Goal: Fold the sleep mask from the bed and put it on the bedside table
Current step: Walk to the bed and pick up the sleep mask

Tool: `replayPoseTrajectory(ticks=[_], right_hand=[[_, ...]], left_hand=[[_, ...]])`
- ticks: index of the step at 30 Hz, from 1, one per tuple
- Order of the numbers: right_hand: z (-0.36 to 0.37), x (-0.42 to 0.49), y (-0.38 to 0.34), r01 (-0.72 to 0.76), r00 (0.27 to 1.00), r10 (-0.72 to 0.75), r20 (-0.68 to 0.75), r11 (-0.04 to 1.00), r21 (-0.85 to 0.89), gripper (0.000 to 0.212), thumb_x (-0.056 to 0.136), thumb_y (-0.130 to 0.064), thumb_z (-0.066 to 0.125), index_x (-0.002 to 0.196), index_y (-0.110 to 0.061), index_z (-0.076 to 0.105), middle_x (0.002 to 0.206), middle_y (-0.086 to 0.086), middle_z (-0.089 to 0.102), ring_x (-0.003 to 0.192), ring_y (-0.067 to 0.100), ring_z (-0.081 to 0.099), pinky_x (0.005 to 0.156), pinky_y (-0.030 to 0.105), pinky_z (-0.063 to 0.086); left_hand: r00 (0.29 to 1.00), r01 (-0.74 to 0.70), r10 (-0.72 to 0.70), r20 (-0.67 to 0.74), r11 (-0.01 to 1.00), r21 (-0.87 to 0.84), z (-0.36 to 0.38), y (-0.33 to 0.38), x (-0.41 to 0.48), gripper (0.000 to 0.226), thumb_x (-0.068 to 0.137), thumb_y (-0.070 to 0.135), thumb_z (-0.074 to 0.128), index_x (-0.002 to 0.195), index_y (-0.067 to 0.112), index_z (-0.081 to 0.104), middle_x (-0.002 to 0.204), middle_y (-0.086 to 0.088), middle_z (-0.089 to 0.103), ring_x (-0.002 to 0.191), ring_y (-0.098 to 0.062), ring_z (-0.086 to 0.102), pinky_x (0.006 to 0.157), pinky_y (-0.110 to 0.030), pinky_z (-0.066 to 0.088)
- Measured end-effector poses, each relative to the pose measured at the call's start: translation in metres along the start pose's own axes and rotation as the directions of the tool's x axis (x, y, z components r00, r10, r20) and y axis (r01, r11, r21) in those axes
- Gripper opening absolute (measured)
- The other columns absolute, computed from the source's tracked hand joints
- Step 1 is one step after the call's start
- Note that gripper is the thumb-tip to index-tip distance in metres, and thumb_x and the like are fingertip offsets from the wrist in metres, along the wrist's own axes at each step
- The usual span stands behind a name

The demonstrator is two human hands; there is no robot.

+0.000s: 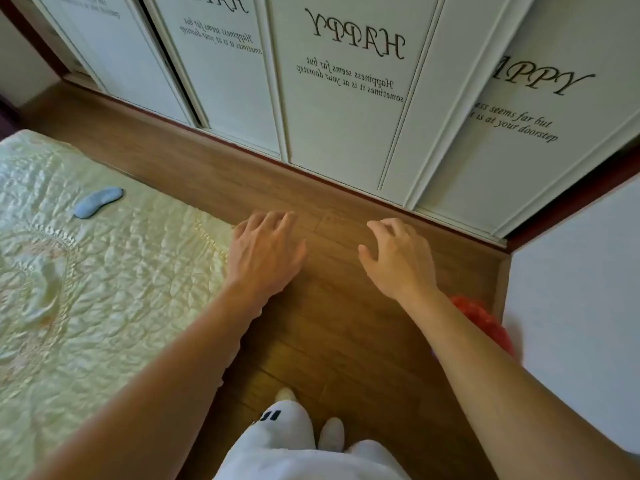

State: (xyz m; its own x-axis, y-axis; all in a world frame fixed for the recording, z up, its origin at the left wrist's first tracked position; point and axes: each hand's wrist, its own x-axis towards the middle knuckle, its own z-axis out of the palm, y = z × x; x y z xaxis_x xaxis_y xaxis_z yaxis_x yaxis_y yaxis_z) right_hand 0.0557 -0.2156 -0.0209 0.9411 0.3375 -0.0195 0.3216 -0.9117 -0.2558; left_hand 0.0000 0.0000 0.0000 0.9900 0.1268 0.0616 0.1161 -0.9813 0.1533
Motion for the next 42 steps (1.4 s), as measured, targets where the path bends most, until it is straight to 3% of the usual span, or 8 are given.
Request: replayPoseTrajectory(ticks=[10,28,36,42], right_hand=[[-0.003,0.103,-0.019,0.048,0.999,-0.047,0.010,0.999,-0.018,0.049,0.098,-0.045,0.049,0.139,-0.019,0.051,0.141,0.008,0.057,0.128,0.026,0.054,0.105,0.047,0.046],[-0.008,0.395,-0.086,0.135,0.991,-0.135,0.009,0.991,-0.013,0.050,0.101,-0.047,0.040,0.136,-0.015,0.056,0.137,0.013,0.060,0.124,0.031,0.056,0.099,0.046,0.046],[0.010,0.520,-0.084,0.221,0.974,-0.221,0.043,0.975,0.010,0.050,0.100,-0.047,0.043,0.137,-0.015,0.056,0.138,0.013,0.059,0.124,0.031,0.056,0.099,0.046,0.046],[0.017,0.635,-0.090,0.376,0.923,-0.376,0.083,0.926,0.023,0.045,0.096,-0.039,0.053,0.132,-0.012,0.059,0.132,0.016,0.063,0.120,0.033,0.059,0.097,0.047,0.049]], left_hand=[[0.999,0.001,0.000,-0.052,1.000,0.018,0.003,-0.029,0.084,0.051,0.092,0.053,0.043,0.135,0.025,0.048,0.137,-0.002,0.058,0.129,-0.026,0.049,0.104,-0.045,0.039],[0.997,0.066,-0.065,-0.037,0.998,0.010,0.002,-0.129,0.352,0.055,0.090,0.057,0.042,0.136,0.028,0.048,0.141,0.002,0.055,0.130,-0.024,0.048,0.107,-0.044,0.038],[0.983,0.180,-0.180,-0.039,0.984,0.003,0.018,-0.156,0.453,0.057,0.089,0.059,0.045,0.137,0.029,0.048,0.142,0.002,0.054,0.131,-0.023,0.047,0.108,-0.043,0.036],[0.947,0.319,-0.319,-0.029,0.948,-0.006,0.031,-0.169,0.537,0.056,0.088,0.059,0.048,0.136,0.030,0.047,0.143,0.003,0.052,0.130,-0.022,0.047,0.109,-0.041,0.035]])
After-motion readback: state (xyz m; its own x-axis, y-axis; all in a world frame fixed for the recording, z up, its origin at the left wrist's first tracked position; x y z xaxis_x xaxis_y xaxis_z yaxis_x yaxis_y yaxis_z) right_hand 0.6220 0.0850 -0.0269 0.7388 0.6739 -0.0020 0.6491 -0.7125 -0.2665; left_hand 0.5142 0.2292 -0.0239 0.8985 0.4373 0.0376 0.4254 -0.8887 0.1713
